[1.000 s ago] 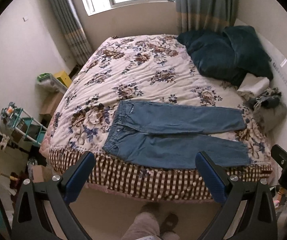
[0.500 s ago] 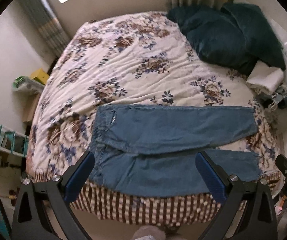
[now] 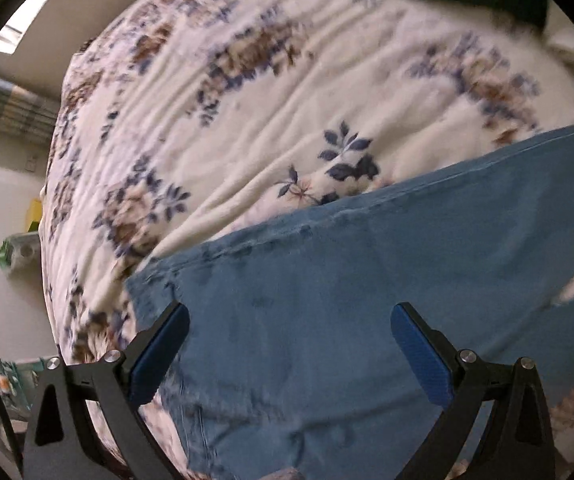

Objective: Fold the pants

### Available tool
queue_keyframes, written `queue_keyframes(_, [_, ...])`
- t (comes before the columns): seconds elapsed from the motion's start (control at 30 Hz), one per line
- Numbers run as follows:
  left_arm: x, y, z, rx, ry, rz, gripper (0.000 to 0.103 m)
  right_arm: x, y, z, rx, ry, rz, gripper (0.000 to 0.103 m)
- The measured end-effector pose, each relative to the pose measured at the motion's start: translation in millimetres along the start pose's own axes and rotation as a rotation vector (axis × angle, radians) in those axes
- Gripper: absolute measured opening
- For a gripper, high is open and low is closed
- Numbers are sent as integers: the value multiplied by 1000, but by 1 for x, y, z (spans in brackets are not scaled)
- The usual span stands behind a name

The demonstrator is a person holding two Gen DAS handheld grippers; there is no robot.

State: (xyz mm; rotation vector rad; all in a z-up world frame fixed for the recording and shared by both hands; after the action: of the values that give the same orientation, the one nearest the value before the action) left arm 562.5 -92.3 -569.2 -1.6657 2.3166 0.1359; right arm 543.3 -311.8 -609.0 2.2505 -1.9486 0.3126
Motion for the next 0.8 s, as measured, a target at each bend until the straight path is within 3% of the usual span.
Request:
queue_keyframes(0.17, [28,-35,81,-75,27,116,103,-28,-37,98,-120,3,-219,103])
queue_keyframes(0.23, [44,-41,106,-117,79,196,101,-37,-45,132,-170,19,-326,103])
queue_keyframes(0.37, [63,-45,137,-181,144,332,99,-47,-65,178,-213,10,-425,103])
queue_keyframes(0.5, [73,-49,151,-191,190,372,94,-57,-73,204,-246,-57,-483,102])
queue_keyframes(0.57, [78,-51,152,-177,218,363,85,-59,-76,207,-234,-84,-502,97])
queue_keyframes(0.67, [83,-52,150,-160,253,349,65,-60,-76,203,-216,-148,-481,78])
queue_keyframes(0.73, [88,-47,143,-139,260,343,45,-61,-77,200,-197,-169,-452,59])
queue_keyframes(0.8, [89,-48,136,-123,252,341,33,-61,-78,194,-178,-174,-426,43])
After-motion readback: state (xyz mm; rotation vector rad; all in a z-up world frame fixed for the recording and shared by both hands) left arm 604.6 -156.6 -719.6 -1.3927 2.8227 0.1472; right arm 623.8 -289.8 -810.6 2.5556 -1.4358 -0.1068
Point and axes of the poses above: each gripper's, at about its wrist camera, not at the fingertips, and z roughly the way its jaws point, x to its right, y to its underside, the point moved 7 cm from there along z, roughly the way its jaws point, and after that the axes turned 6 degrees about -z, right-handed, at the moved point
